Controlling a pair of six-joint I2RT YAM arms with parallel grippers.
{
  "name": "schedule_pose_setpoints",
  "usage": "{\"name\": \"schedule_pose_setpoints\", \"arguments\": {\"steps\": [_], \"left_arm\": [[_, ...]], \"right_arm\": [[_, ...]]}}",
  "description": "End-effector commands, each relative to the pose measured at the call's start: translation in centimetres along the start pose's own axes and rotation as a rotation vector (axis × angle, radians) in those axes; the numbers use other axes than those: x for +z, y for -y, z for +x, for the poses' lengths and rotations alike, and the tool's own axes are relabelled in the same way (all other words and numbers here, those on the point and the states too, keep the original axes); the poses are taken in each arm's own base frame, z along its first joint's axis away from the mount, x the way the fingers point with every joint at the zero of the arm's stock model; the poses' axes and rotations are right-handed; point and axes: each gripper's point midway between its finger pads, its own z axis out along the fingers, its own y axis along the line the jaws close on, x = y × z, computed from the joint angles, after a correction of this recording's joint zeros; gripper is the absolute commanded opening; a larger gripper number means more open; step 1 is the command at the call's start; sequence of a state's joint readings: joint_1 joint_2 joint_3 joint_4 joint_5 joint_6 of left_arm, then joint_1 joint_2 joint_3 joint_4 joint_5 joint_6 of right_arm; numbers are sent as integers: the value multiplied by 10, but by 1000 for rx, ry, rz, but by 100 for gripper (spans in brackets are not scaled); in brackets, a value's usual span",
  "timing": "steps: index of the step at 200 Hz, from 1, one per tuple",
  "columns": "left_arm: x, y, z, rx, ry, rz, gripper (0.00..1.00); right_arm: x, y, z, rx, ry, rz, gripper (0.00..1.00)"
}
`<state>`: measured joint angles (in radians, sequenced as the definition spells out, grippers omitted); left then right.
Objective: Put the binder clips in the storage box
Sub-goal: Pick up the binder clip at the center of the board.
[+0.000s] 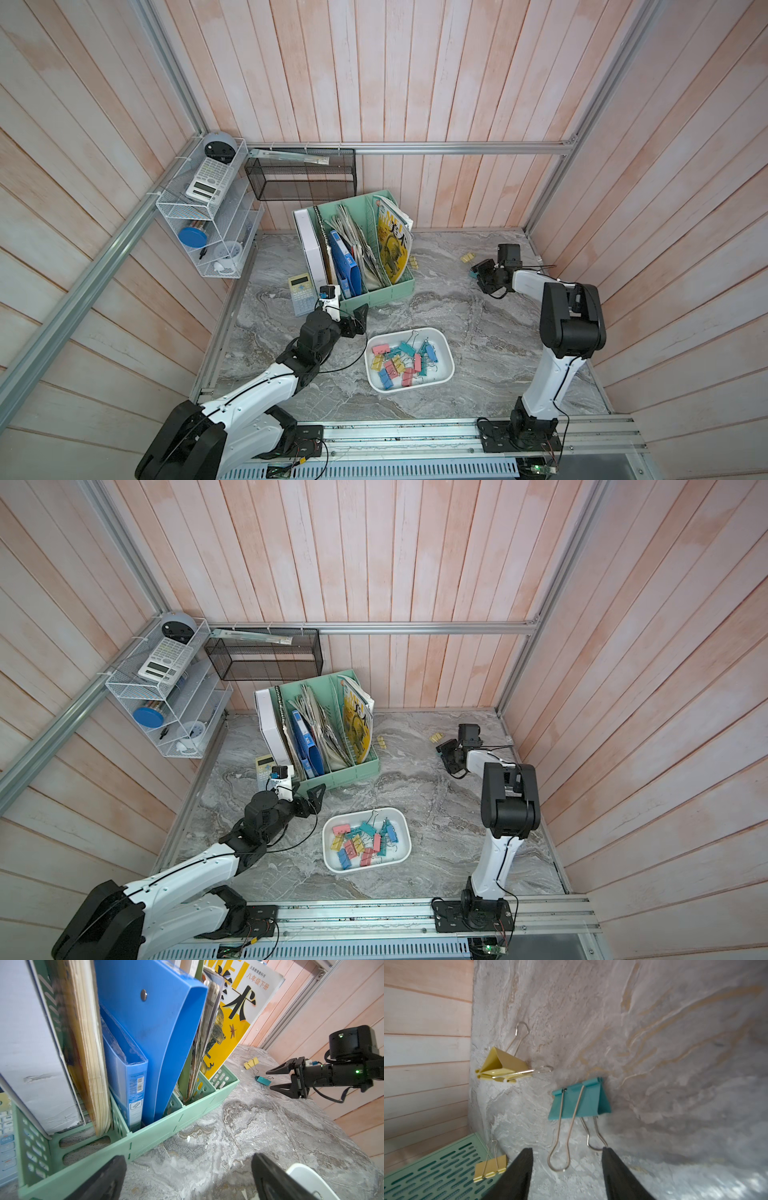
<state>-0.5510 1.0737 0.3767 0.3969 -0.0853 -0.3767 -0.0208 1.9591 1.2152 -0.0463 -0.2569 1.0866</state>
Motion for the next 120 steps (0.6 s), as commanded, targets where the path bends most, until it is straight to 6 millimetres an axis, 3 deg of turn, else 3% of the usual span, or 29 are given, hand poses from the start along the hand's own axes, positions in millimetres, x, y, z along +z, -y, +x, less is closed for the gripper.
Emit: {"name": "schedule_pose_setpoints", "arguments": {"steps": [1, 17, 40, 67, 94, 120], "left_arm": [[2, 6, -9, 16, 17, 17, 100], [2, 7, -8, 16, 16, 19, 100], [3, 7, -8, 18, 16, 19, 100], [3, 7, -8, 18, 17, 20, 100], [3, 8, -9, 16, 18, 25, 100], [2, 8, -9, 16, 18, 27, 100]], "right_arm": [[7, -6, -6, 52, 1, -57, 53], [9, -1, -9, 69, 3, -58, 43], [13, 3, -6, 86, -20, -86, 19], [4, 5, -2, 75, -25, -100, 1], [-23, 2, 4, 20, -12, -113, 0], [-66, -8, 21, -48, -23, -173, 0]]}}
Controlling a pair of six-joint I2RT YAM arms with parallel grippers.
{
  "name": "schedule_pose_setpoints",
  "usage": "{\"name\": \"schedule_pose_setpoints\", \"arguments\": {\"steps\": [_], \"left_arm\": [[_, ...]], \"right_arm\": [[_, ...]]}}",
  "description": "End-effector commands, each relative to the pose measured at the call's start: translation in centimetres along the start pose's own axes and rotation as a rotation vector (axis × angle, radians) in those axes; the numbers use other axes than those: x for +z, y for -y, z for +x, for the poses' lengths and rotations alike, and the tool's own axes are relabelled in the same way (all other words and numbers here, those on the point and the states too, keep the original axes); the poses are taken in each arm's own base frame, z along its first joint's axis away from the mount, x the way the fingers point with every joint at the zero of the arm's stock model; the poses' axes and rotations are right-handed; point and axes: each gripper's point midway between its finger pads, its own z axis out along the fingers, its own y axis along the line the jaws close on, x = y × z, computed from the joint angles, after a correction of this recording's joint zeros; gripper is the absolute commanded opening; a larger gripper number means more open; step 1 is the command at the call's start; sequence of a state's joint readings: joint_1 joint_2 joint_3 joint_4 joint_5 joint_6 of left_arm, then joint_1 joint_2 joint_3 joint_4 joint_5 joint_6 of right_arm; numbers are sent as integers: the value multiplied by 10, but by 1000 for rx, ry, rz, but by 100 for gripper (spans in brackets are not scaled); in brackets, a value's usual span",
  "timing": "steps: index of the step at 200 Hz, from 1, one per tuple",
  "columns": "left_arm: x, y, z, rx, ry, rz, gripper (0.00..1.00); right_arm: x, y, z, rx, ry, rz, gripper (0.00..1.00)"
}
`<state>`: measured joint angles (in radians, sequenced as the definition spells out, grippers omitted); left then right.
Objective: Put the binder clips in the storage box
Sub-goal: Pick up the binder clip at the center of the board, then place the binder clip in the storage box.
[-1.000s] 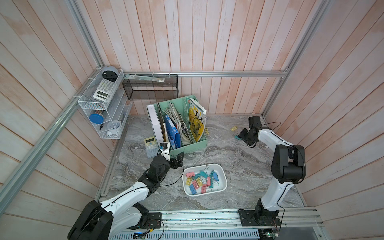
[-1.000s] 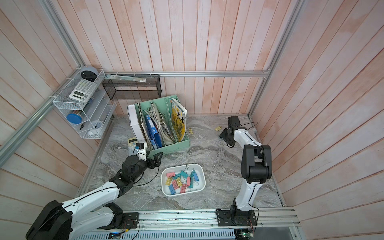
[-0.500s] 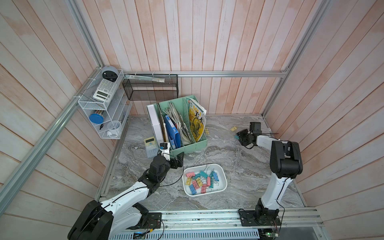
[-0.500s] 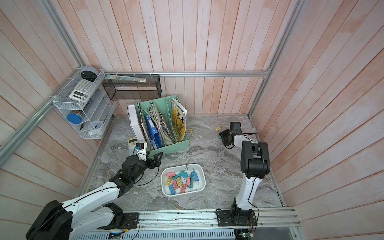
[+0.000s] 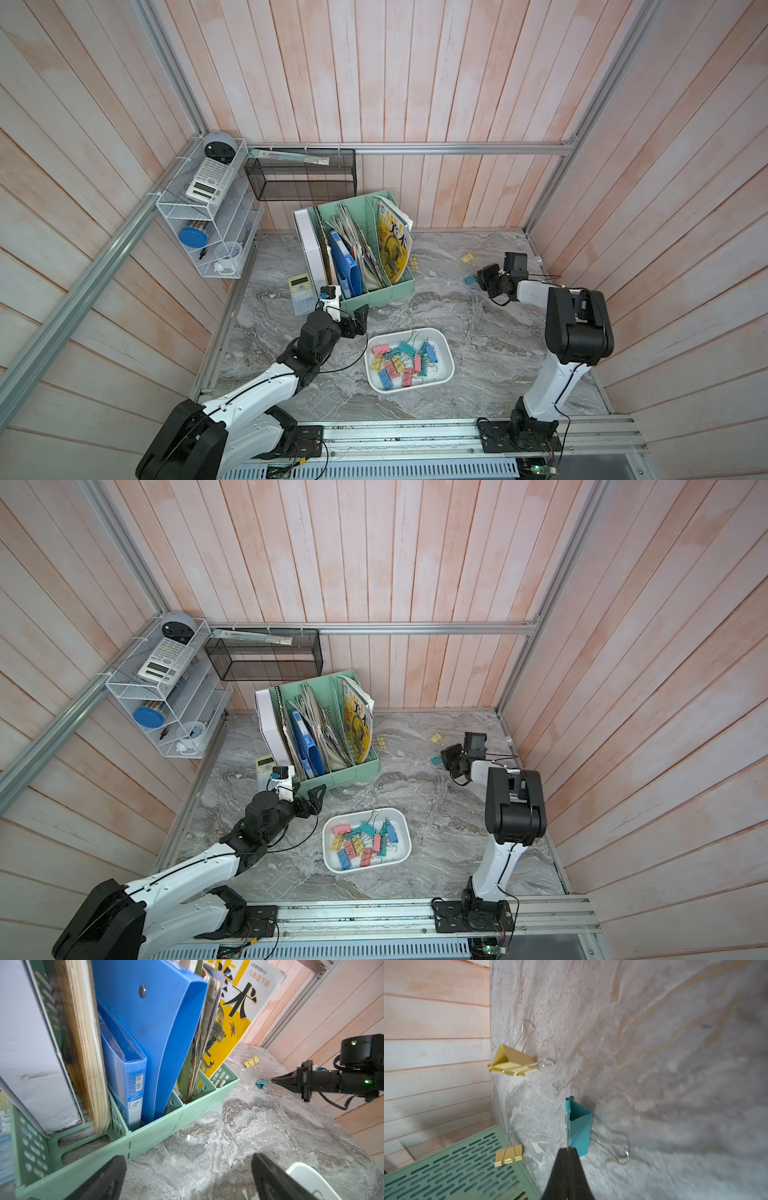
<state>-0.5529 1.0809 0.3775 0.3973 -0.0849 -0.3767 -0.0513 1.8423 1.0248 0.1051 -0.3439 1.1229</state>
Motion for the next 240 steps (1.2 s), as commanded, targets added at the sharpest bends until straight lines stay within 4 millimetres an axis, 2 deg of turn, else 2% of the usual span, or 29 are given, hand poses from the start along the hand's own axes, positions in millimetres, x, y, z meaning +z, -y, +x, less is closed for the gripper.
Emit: {"name": "schedule_pose_setpoints", "arguments": {"steps": [1, 41, 77, 89, 102, 111, 134, 153, 173, 197, 240], "left_arm": [[1, 8, -10, 15, 24, 27, 100], [-2, 7, -12, 16, 31, 20, 100], [-3, 5, -12, 21, 29, 8, 100], [-3, 5, -12, 21, 32, 7, 100], [-3, 5, -11, 25, 31, 5, 100], [-2, 5, -12, 26, 33, 4, 100], [-1, 5, -9, 32, 24, 2, 100], [-1, 3, -9, 39, 23, -8, 100], [-1, 4, -9, 39, 25, -6, 100], [0, 5, -8, 38, 20, -2, 100], [-2, 6, -9, 41, 22, 1, 100]], "right_arm": [[-42, -23, 11, -87, -4, -74, 0], [-122, -36, 68, -278, -45, -140, 0], [-190, -46, 144, -523, -130, -210, 0], [-212, -43, 171, -646, -169, -197, 0], [-228, -33, 201, -769, -223, -167, 0], [-236, -24, 215, -834, -251, -137, 0], [-242, 7, 245, -959, -317, -11, 0], [-246, 35, 255, -1080, -347, 164, 0], [-246, 52, 254, -1198, -351, 343, 0], [-231, 57, 271, -1263, -399, 391, 0], [-199, 48, 285, -1312, -383, 404, 0]]}}
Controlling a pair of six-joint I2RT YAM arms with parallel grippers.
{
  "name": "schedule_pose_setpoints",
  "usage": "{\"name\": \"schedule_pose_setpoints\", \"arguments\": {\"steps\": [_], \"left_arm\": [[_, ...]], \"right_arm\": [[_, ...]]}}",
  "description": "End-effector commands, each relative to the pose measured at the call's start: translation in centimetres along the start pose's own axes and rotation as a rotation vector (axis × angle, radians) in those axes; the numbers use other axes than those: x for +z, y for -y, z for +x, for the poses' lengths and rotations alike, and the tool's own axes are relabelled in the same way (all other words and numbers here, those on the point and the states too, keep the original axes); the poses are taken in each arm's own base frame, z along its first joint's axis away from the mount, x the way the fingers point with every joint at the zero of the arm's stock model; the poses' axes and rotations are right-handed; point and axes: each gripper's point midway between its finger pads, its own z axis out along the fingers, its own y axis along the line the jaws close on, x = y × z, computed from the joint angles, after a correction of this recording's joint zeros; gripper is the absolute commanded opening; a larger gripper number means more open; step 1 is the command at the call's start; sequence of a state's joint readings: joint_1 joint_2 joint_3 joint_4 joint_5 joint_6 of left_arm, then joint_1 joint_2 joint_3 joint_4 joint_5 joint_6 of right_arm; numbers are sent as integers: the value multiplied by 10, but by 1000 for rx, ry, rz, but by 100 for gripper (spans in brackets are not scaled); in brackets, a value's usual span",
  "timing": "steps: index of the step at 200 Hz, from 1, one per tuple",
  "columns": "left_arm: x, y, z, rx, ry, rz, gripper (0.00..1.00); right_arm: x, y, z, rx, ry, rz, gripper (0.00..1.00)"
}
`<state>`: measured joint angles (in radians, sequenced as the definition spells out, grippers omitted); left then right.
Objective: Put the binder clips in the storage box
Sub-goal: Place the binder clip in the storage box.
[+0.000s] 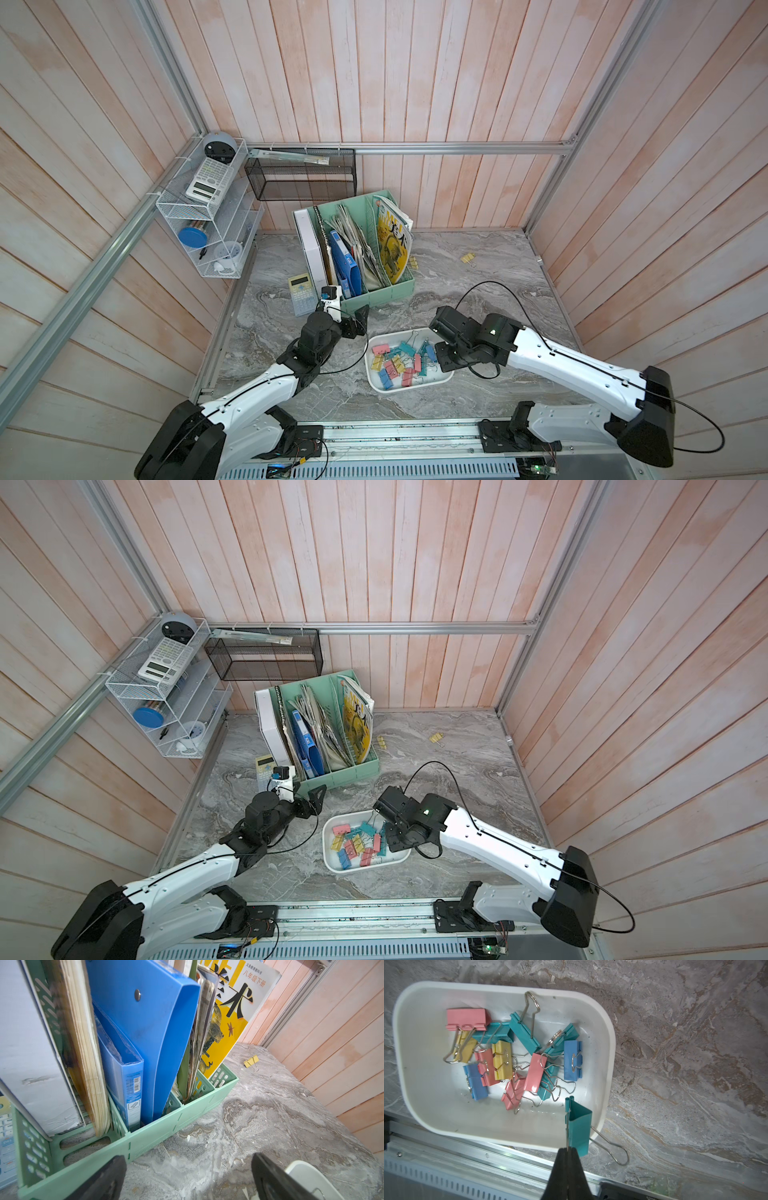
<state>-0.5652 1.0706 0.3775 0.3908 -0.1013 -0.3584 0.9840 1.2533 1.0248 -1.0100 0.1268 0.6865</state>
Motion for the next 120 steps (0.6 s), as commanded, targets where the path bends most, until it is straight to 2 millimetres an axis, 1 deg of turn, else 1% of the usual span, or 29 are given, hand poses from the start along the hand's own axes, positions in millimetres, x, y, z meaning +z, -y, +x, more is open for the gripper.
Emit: {"name": "schedule_pose_setpoints", "arguments": {"steps": [1, 19, 32, 40, 52, 67, 86, 96, 106, 120], "left_arm": [[-1, 4, -8, 19, 17, 3, 100], [-1, 4, -9, 20, 17, 3, 100], [0, 4, -9, 21, 14, 2, 100], [0, 5, -10, 21, 12, 4, 100], [-1, 5, -10, 23, 14, 7, 100], [-1, 5, -11, 21, 17, 8, 100], [-1, 6, -11, 18, 17, 9, 100], [-1, 6, -10, 17, 15, 10, 100], [0, 6, -9, 18, 13, 12, 100], [0, 7, -10, 16, 14, 14, 100]], "right_arm": [[1, -3, -17, -33, 45, 38, 0], [14, -8, -20, -40, 29, 46, 0], [25, -12, -17, -47, 1, 50, 0], [30, -13, -15, -49, -9, 54, 2], [38, -14, -12, -52, -19, 60, 8], [41, -14, -11, -51, -14, 65, 13], [30, -13, -21, -56, 37, 69, 22], [20, -10, -31, -62, 83, 84, 23], [7, -2, -43, -51, 149, 127, 24], [-17, 14, -68, -16, 290, 205, 24]]}}
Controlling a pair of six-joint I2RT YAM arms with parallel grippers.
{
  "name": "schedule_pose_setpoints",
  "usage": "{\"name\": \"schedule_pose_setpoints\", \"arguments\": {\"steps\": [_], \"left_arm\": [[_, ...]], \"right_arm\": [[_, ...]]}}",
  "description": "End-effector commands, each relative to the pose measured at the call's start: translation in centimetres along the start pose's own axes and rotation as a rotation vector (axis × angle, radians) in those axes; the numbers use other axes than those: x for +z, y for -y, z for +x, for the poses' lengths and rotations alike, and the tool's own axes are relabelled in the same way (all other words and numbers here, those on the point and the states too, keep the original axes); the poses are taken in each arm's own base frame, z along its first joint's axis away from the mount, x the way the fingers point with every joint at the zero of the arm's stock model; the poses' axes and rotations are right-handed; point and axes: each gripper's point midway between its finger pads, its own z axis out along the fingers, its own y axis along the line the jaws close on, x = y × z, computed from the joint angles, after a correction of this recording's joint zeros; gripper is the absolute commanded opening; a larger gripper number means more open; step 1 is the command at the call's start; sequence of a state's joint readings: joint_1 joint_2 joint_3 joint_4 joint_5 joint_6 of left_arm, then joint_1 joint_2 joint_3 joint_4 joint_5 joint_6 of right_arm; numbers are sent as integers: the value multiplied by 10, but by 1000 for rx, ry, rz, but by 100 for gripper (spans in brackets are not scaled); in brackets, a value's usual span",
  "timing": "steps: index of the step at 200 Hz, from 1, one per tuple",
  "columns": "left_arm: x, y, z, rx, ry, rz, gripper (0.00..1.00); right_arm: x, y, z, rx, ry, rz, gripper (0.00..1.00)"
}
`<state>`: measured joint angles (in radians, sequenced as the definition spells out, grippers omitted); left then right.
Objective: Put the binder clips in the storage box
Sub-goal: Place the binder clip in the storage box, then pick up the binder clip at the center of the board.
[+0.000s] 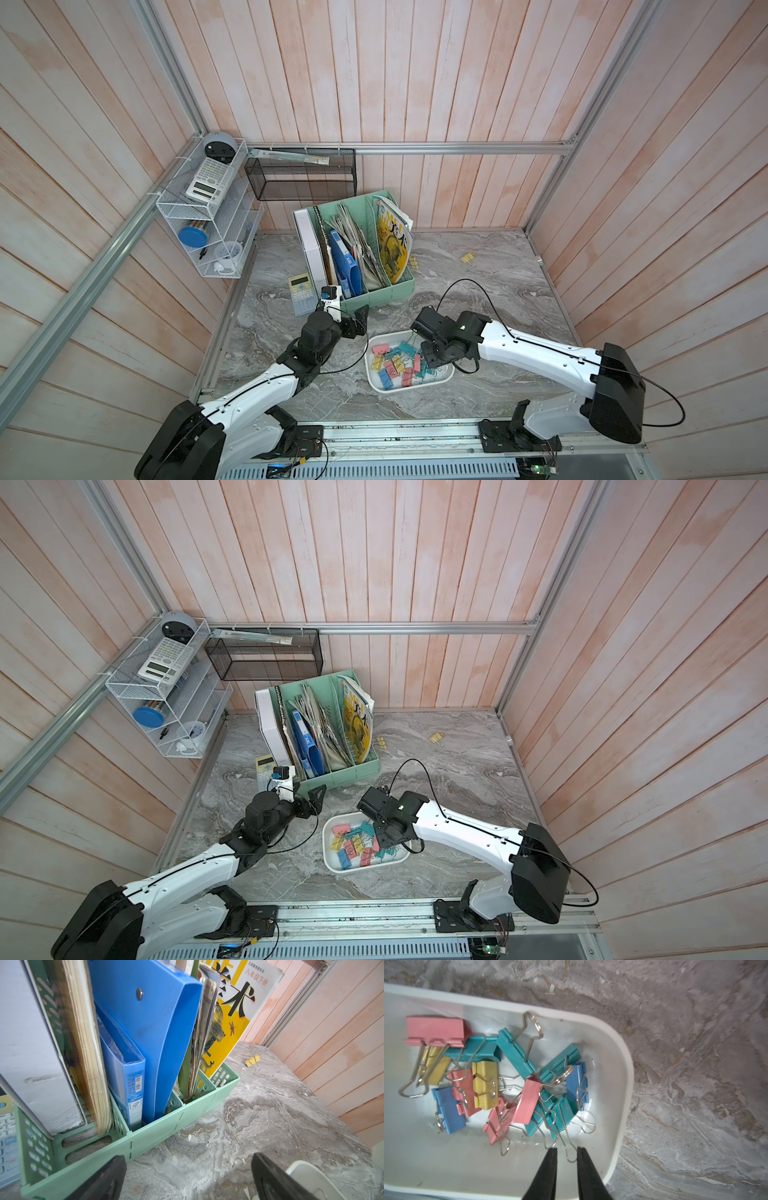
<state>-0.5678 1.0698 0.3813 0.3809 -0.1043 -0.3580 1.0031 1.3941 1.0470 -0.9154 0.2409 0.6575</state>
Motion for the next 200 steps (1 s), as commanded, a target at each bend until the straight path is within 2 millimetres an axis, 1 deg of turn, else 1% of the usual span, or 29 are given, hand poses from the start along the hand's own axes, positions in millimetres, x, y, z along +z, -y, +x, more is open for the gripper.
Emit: {"name": "schedule_pose_setpoints", "arguments": {"steps": [1, 16, 19, 27, 42, 49, 56, 74, 82, 85, 87, 89, 100, 109, 112, 116, 122, 132, 135, 139, 150, 157, 175, 184, 191, 200], "left_arm": [[0, 7, -11, 14, 21, 16, 100], [-1, 7, -11, 12, 26, 19, 100], [-2, 7, -12, 11, 29, 19, 100], [-2, 8, -11, 11, 27, 21, 100], [-2, 7, -12, 10, 35, 20, 100], [-2, 7, -11, 13, 35, 17, 100], [-2, 6, -11, 15, 34, 15, 100], [0, 7, -10, 15, 30, 17, 100], [0, 7, -9, 14, 30, 20, 100], [0, 7, -9, 15, 28, 20, 100], [0, 7, -9, 16, 28, 21, 100], [1, 7, -9, 14, 28, 19, 100], [1, 8, -9, 16, 27, 20, 100], [2, 7, -8, 18, 25, 20, 100], [2, 8, -9, 19, 26, 22, 100], [2, 8, -8, 19, 25, 22, 100], [2, 8, -9, 19, 26, 21, 100], [2, 10, -8, 22, 24, 28, 100], [2, 10, -8, 23, 24, 28, 100], [2, 10, -8, 26, 24, 27, 100], [2, 10, -8, 28, 25, 23, 100], [2, 10, -8, 29, 24, 25, 100], [2, 11, -8, 28, 25, 28, 100], [2, 11, -9, 28, 27, 28, 100], [2, 10, -8, 30, 26, 25, 100], [2, 11, -8, 30, 24, 26, 100]], "right_arm": [[-40, 28, -47, 44, 243, 120, 25], [-59, 48, -77, 70, 399, 173, 27], [-63, 50, -84, 83, 431, 166, 28], [-69, 63, -102, 147, 493, 148, 30], [-70, 87, -133, 302, 572, 31, 32], [-67, 109, -148, 405, 618, -7, 33], [-61, 128, -161, 510, 657, -53, 38], [-45, 181, -190, 760, 719, -120, 40], [-31, 202, -202, 825, 701, -108, 41], [-30, 208, -206, 843, 694, -103, 42], [-24, 212, -208, 852, 677, -95, 42], [-24, 215, -212, 857, 675, -95, 43], [-6, 230, -230, 865, 620, -64, 45], [12, 246, -236, 904, 554, -5, 46], [20, 250, -235, 919, 519, 14, 46], [22, 256, -239, 934, 501, 25, 47], [39, 261, -242, 944, 449, 28, 48], [55, 268, -250, 954, 392, 12, 50], [56, 271, -253, 958, 387, 10, 50], [66, 274, -254, 965, 364, 8, 50], [81, 281, -258, 980, 328, -17, 50], [91, 287, -260, 972, 312, -40, 55], [116, 290, -270, 961, 300, -138, 58], [126, 285, -277, 936, 291, -212, 63], [132, 281, -282, 920, 285, -269, 64], [142, 279, -283, 919, 268, -313, 66]]}}
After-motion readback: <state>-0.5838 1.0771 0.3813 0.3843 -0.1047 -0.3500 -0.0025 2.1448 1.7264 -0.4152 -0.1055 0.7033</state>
